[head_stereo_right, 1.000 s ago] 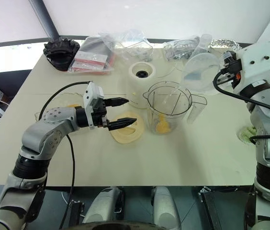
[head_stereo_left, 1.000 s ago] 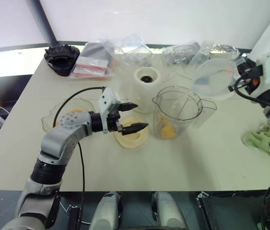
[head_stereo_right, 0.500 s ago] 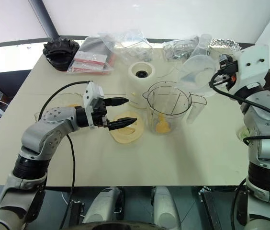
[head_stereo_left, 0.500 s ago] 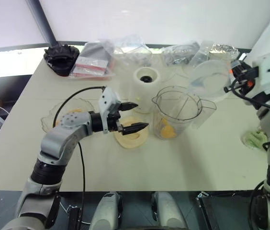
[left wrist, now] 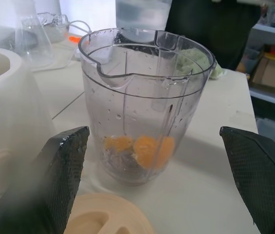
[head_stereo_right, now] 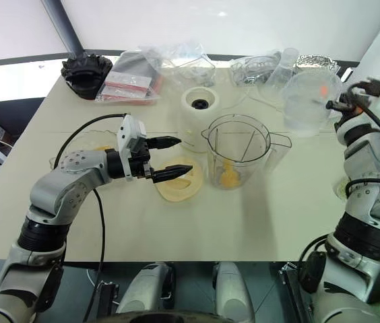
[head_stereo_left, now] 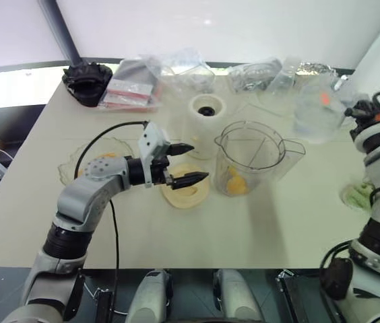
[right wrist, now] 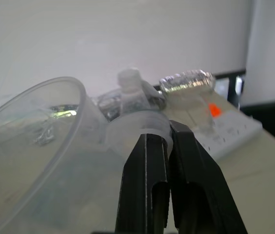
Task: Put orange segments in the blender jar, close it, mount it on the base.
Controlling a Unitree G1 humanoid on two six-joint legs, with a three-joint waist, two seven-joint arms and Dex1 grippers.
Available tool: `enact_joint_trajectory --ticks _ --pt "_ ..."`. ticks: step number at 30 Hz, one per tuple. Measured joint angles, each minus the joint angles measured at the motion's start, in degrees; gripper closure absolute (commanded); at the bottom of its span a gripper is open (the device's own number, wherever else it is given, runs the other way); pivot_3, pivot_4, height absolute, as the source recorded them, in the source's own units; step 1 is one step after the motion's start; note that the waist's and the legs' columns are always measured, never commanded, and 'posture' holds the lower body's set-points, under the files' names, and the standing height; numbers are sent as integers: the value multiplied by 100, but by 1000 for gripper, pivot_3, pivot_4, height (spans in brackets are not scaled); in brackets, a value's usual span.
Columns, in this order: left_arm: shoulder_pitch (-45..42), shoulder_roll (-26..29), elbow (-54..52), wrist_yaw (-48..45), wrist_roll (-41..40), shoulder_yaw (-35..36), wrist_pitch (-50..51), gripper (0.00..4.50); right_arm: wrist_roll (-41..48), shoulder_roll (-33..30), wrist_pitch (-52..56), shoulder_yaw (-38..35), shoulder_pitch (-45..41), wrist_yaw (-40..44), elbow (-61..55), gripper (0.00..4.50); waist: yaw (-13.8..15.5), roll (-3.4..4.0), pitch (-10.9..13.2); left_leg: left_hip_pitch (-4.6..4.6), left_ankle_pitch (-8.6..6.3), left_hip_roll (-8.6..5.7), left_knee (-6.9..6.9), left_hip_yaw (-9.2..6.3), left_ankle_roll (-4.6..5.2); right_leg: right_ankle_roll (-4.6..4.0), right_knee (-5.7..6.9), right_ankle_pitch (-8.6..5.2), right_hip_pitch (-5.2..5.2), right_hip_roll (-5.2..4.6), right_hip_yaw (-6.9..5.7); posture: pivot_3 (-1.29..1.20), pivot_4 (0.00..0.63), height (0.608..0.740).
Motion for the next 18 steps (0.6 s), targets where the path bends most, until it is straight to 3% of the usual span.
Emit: enact_joint_trajectory --ticks 5,18 --pt "20 49 -9 38 -3 3 21 0 -97 375 -445 -174 200 -401 773 4491 -19 3 0 1 0 -2 -5 2 0 1 1 0 -2 0 1 0 150 740" --pt "234 301 -289 165 -109 103 194 0 -337 606 -2764 -39 344 -335 2867 4491 -40 4 0 6 0 -2 -11 6 0 1 3 1 -3 4 3 0 150 740"
